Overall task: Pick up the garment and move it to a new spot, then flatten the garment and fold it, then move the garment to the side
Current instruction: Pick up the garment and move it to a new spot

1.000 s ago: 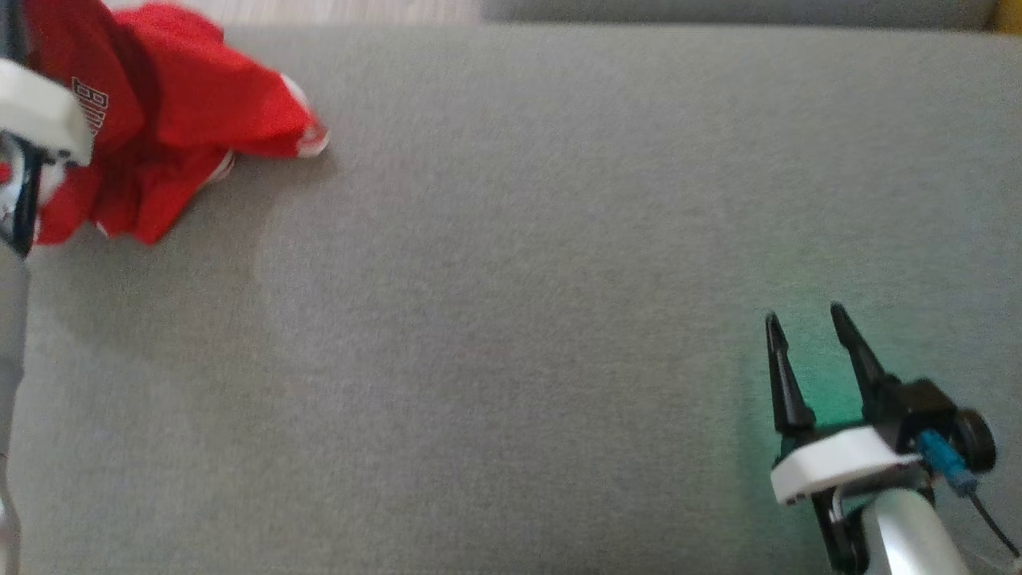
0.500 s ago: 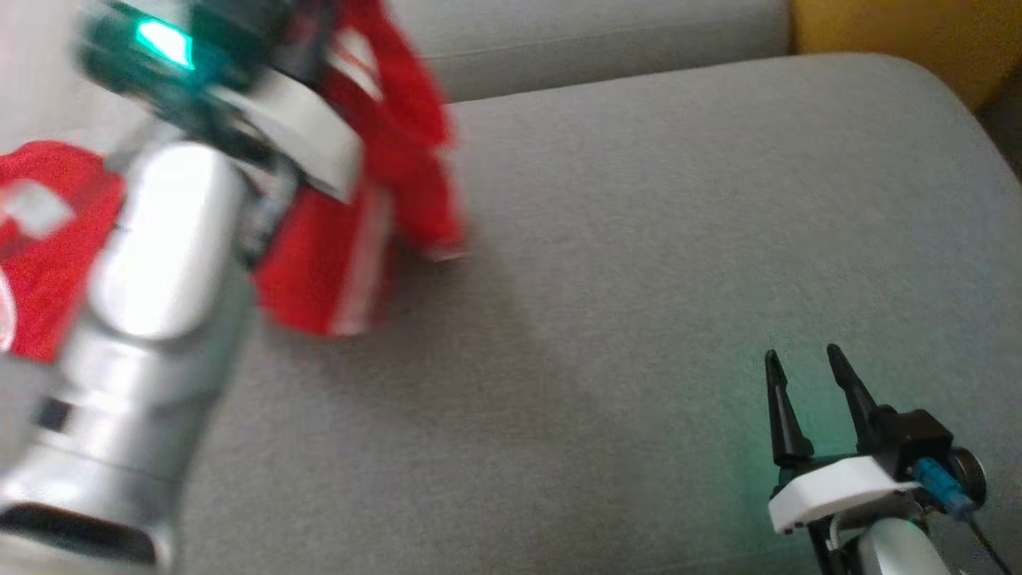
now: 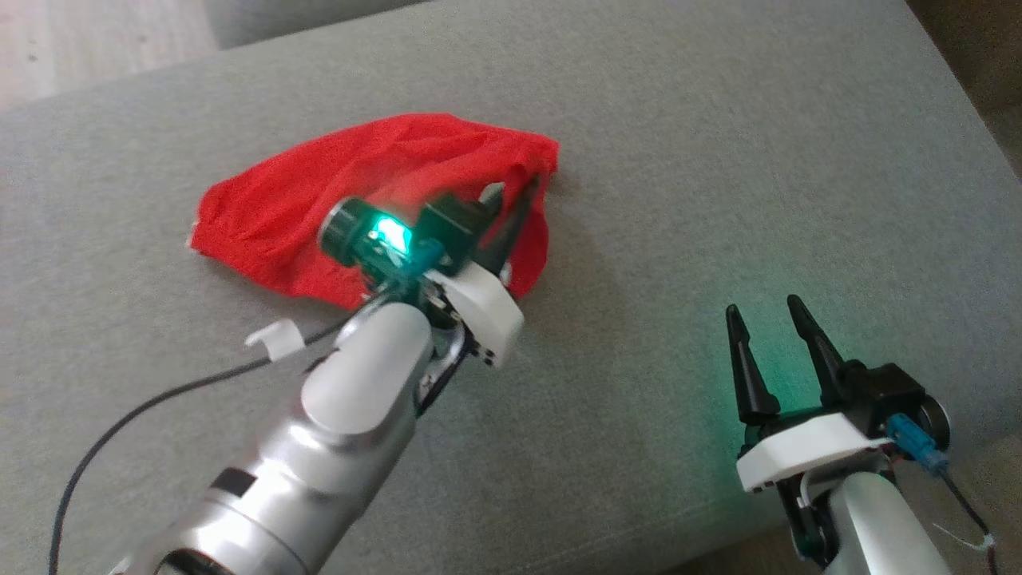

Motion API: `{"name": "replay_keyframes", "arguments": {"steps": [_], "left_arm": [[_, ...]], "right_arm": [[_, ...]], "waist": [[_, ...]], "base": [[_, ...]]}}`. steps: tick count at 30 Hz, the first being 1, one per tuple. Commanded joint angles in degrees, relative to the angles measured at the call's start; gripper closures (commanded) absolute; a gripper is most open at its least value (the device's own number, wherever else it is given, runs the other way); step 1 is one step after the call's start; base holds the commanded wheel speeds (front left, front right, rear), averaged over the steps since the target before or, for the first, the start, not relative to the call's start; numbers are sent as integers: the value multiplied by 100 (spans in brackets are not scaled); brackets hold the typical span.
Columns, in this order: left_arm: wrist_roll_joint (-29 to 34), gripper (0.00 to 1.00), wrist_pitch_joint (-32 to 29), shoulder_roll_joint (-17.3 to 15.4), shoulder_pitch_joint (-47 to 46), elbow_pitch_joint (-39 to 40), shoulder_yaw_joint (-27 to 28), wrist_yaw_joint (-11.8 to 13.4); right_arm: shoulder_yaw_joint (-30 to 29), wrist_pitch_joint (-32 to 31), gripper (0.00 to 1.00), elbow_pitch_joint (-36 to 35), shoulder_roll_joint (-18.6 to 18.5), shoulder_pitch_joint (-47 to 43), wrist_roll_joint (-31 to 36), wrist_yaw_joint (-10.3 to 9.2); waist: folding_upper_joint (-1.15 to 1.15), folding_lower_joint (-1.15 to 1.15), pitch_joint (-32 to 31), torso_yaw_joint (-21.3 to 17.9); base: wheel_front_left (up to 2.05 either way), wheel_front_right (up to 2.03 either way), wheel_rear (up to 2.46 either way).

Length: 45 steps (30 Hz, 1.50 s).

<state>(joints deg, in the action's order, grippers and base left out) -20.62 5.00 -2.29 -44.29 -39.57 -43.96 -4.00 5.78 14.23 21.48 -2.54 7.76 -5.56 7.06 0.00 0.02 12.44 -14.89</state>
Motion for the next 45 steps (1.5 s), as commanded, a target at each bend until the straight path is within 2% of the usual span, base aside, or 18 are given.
{"name": "replay_keyframes", "arguments": {"steps": [1,2,3,12,18,21,27,38,45], "left_arm": [[-74,69,65,-62,-328,206,35,50],[-160,2,114,-61,-366,186,-106,100],[-241,0,163,-61,-407,151,-219,150],[-910,0,554,-60,-697,59,-883,388],[-1184,0,831,-59,-685,-2,-916,488],[-1294,0,929,-94,-456,-33,-775,576],[-1384,0,993,-448,291,140,-416,810],[-1254,0,998,-1240,2605,1780,919,1516],[-1114,0,999,-1339,3798,2517,1545,1661]], "right_arm": [[132,76,0,-113,-33,127,-47,43],[127,76,0,-100,-33,133,-51,43],[123,76,0,-90,-33,141,-56,43],[-29,76,0,-31,-33,107,-10,43],[-169,76,0,-50,-33,21,108,43],[-256,76,0,-76,-33,-83,190,43],[-437,76,0,-204,-33,-364,302,43],[-361,76,0,-524,-33,-861,278,43],[-199,76,0,-539,-33,-1052,207,43]], "waist": [[0,-2,158,-148],[0,-2,176,-157],[0,-2,185,-160],[0,-2,-31,172],[0,-2,-427,500],[0,-2,-717,669],[0,-2,-1237,992],[0,-2,-1644,1295],[0,-2,-1760,1327]], "base": [[0,0,0],[0,0,0],[0,0,0],[0,0,0],[0,0,0],[0,0,0],[0,0,0],[0,0,0],[0,0,0]]}}
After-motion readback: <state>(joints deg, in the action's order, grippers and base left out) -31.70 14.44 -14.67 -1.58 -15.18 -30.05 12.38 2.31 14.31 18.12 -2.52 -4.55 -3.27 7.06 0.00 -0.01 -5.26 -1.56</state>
